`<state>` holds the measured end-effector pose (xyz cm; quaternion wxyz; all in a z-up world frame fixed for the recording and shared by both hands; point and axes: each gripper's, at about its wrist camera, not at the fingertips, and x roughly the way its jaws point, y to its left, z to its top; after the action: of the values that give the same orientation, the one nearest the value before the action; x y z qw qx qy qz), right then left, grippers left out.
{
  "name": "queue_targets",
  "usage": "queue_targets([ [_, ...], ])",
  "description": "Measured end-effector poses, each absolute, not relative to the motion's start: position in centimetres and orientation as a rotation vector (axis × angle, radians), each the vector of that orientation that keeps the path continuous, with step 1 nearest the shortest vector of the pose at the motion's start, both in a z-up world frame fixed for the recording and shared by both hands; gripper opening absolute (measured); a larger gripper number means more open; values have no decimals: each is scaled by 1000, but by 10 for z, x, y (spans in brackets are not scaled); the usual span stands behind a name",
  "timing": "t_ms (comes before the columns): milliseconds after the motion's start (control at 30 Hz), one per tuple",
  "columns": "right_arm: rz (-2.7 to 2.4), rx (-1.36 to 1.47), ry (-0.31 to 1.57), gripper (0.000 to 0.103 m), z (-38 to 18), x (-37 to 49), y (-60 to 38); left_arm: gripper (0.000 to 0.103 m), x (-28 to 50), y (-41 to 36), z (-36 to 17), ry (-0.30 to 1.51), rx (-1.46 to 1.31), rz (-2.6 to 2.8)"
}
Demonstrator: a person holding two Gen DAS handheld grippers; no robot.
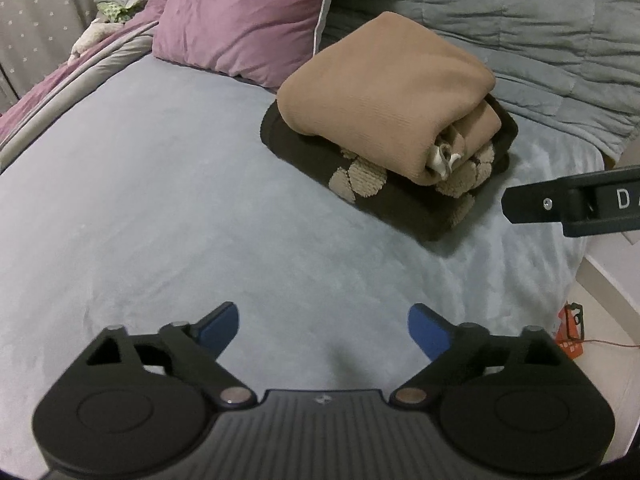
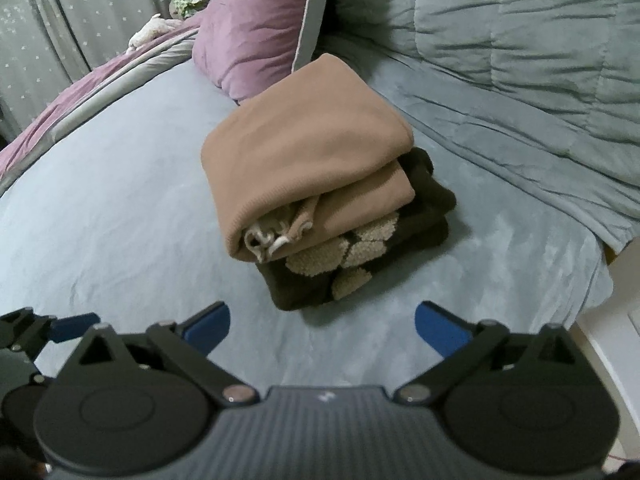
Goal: Fold clothes
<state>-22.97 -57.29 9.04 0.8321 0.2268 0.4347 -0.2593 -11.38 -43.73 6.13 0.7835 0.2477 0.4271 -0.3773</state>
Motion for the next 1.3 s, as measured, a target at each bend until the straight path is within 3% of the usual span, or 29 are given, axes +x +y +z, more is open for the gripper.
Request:
queue_targets([
  [167, -558, 495, 920, 103, 93, -232, -574, 103, -114, -436, 63, 911, 539, -803],
  [1300, -540, 496, 941, 103, 90, -227, -569, 103, -113, -434, 66, 891, 558, -816],
])
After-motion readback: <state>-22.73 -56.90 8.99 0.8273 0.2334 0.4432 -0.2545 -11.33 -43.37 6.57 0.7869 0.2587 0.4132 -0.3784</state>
